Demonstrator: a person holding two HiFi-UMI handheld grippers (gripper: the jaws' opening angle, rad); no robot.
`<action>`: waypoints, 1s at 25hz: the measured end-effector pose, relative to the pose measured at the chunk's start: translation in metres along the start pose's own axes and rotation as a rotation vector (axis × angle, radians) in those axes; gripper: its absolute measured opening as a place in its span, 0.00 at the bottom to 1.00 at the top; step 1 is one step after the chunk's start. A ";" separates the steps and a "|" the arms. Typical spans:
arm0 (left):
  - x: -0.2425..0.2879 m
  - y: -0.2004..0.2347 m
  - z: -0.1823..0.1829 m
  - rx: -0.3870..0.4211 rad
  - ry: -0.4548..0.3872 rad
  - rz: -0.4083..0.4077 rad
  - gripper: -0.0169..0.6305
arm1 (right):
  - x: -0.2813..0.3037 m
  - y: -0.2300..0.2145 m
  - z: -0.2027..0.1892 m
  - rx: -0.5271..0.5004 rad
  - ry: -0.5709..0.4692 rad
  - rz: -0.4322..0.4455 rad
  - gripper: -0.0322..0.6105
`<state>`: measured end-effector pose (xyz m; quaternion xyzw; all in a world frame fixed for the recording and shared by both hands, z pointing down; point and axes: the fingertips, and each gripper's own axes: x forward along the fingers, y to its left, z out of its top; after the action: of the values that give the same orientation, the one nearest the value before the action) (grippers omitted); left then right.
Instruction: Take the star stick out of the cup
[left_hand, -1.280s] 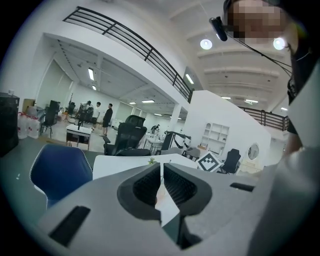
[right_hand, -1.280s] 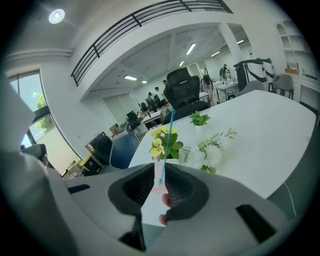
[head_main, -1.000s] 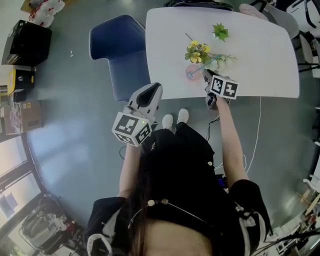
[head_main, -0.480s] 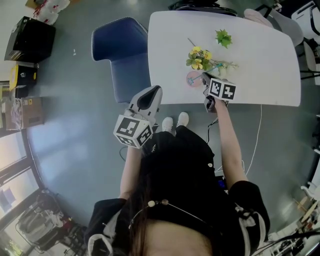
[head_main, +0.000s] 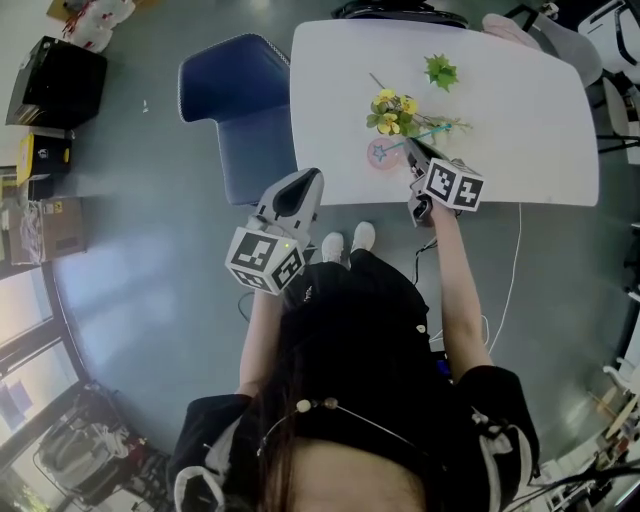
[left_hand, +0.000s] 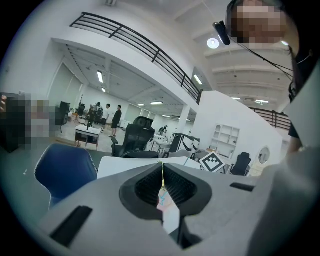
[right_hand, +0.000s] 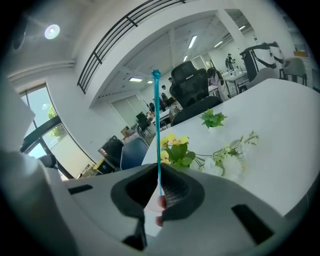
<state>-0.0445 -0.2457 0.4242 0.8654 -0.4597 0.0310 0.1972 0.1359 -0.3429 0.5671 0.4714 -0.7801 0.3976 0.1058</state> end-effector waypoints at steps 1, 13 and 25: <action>0.001 -0.002 0.000 0.002 -0.002 -0.006 0.04 | -0.007 0.005 0.004 -0.011 -0.014 0.003 0.08; 0.011 -0.021 0.014 0.031 -0.045 -0.057 0.04 | -0.115 0.081 0.032 -0.114 -0.236 0.039 0.08; 0.006 -0.036 0.022 0.026 -0.077 -0.088 0.04 | -0.202 0.121 0.036 -0.179 -0.433 -0.015 0.08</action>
<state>-0.0151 -0.2411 0.3940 0.8878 -0.4279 -0.0050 0.1693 0.1523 -0.2082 0.3716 0.5404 -0.8131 0.2156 -0.0197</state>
